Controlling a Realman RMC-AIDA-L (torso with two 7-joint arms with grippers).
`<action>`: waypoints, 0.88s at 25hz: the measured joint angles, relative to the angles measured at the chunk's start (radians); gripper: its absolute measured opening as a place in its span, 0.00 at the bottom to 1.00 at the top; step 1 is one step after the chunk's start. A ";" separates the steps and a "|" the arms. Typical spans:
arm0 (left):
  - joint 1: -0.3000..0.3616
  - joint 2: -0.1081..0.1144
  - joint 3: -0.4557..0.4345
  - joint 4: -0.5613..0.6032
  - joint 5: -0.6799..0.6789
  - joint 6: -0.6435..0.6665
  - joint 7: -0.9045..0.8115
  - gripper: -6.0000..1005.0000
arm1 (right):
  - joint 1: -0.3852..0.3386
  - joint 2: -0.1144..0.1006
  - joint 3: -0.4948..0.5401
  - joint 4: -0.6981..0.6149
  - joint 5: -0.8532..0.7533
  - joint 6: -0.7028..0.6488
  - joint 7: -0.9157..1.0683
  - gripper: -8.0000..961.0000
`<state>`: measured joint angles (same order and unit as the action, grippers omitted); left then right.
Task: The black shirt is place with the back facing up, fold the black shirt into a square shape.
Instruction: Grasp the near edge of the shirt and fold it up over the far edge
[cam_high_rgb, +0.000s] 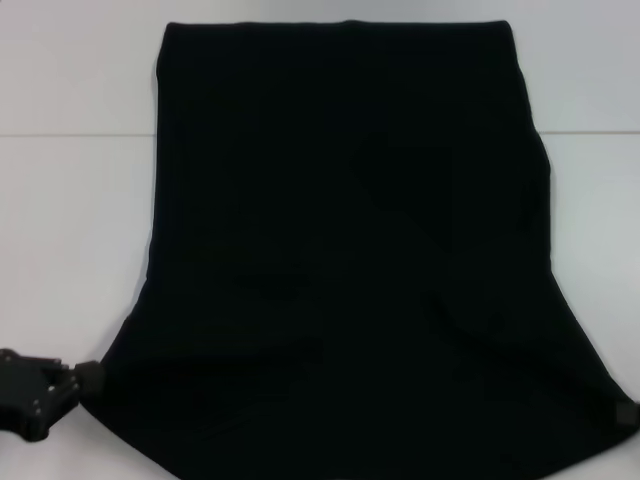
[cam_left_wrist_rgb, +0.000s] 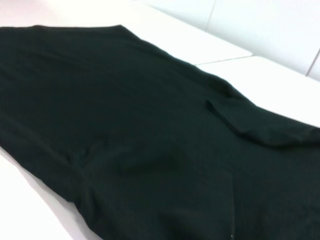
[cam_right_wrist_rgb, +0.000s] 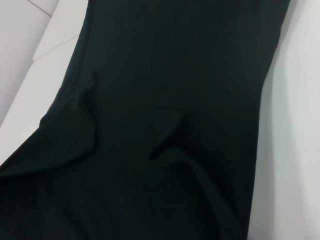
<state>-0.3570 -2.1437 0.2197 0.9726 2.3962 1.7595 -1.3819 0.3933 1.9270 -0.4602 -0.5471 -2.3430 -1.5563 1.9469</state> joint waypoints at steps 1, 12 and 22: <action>0.007 0.001 -0.008 0.003 0.001 0.021 0.000 0.02 | -0.016 0.000 0.008 -0.008 -0.001 -0.018 -0.012 0.03; 0.063 -0.004 -0.030 0.021 0.038 0.159 -0.024 0.02 | -0.150 -0.009 0.046 -0.074 -0.005 -0.169 -0.071 0.03; -0.007 0.002 -0.031 0.009 0.021 0.150 -0.083 0.02 | -0.079 -0.019 0.122 -0.076 -0.001 -0.184 -0.074 0.03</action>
<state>-0.3640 -2.1419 0.1884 0.9811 2.4172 1.9094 -1.4646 0.3147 1.9083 -0.3385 -0.6230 -2.3441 -1.7399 1.8734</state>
